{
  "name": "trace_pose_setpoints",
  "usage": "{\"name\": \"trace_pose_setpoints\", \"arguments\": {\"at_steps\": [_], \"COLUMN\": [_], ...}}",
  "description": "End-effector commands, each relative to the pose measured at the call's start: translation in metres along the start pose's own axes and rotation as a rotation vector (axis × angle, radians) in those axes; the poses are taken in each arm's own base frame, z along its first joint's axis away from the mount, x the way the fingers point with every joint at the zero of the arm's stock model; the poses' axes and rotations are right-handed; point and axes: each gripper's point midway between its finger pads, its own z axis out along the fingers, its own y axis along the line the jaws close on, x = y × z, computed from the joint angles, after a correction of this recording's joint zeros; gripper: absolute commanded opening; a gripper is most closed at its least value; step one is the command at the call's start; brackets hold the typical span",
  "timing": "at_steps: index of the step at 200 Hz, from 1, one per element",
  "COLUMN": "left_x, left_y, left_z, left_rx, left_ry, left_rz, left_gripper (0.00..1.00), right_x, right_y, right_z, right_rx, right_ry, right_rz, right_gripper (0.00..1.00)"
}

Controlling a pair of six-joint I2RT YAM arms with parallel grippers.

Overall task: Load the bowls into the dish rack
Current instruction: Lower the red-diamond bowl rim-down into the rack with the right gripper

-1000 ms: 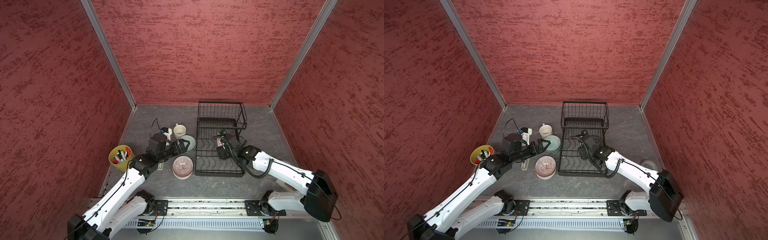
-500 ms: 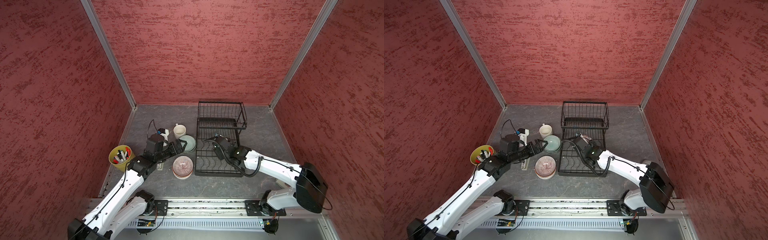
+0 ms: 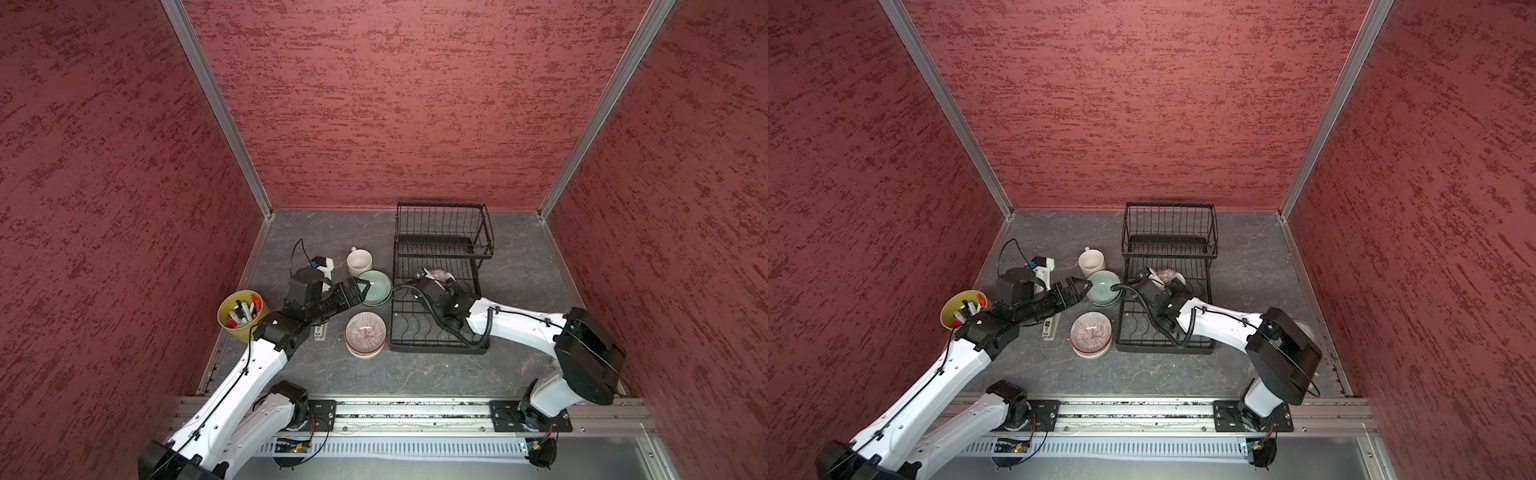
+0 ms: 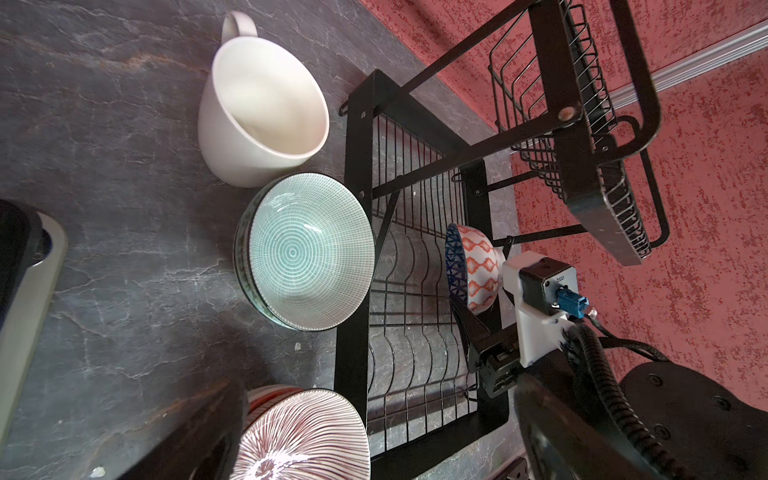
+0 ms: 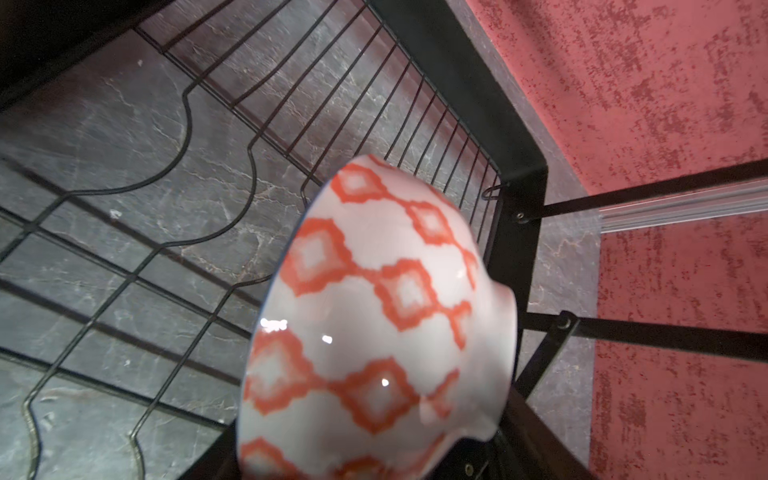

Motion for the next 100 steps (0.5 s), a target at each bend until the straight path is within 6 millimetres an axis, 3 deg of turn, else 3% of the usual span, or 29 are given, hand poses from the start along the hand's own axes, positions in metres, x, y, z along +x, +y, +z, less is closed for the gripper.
{"name": "trace_pose_setpoints", "arguments": {"at_steps": [1, 100], "left_x": [-0.002, -0.001], "left_y": [-0.003, 0.001], "left_z": [0.000, 0.003], "left_rx": [0.026, 0.034], "left_ry": [-0.010, 0.004], "left_rz": [0.017, 0.003], "left_gripper": [1.00, 1.00], "right_x": [-0.029, -0.032], "right_y": [-0.017, -0.022], "right_z": [-0.004, 0.031], "right_rx": [0.100, 0.276], "right_ry": [-0.076, -0.075], "right_rz": [0.013, -0.148], "right_gripper": [0.51, 0.53]}}
